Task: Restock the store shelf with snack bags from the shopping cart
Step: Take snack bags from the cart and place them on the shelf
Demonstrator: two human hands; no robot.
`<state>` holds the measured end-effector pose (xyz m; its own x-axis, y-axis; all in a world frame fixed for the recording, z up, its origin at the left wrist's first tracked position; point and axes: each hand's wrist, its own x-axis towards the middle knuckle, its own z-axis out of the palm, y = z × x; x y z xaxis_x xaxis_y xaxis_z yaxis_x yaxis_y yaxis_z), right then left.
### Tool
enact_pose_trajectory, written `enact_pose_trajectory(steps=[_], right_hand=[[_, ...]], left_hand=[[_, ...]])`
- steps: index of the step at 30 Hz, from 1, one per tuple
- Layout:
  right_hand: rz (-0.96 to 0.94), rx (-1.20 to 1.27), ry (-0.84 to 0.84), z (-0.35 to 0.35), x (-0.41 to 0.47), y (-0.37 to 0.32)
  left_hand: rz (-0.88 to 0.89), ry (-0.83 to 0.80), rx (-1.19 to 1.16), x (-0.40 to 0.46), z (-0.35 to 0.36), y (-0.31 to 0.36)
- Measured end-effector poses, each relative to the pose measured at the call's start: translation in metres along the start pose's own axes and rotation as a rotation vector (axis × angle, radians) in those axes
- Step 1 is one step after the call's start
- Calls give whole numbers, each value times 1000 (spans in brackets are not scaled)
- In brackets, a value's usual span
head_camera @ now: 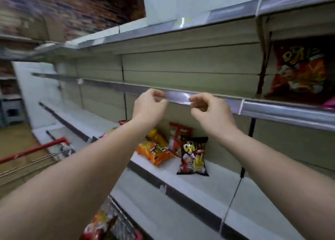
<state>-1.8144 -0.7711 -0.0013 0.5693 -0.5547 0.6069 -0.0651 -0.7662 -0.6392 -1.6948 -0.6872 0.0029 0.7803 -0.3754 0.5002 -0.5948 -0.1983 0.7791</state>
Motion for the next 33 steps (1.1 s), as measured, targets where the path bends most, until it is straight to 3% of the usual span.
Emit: enact_pose_trajectory(steps=[9, 20, 33], right_hand=[[80, 101, -385, 134, -41, -34], [274, 118, -701, 331, -85, -53], [410, 42, -1049, 498, -140, -28]], left_hand=[[-311, 102, 9, -28, -107, -136], [-718, 123, 126, -52, -213, -337], [-1132, 65, 175, -95, -220, -466]])
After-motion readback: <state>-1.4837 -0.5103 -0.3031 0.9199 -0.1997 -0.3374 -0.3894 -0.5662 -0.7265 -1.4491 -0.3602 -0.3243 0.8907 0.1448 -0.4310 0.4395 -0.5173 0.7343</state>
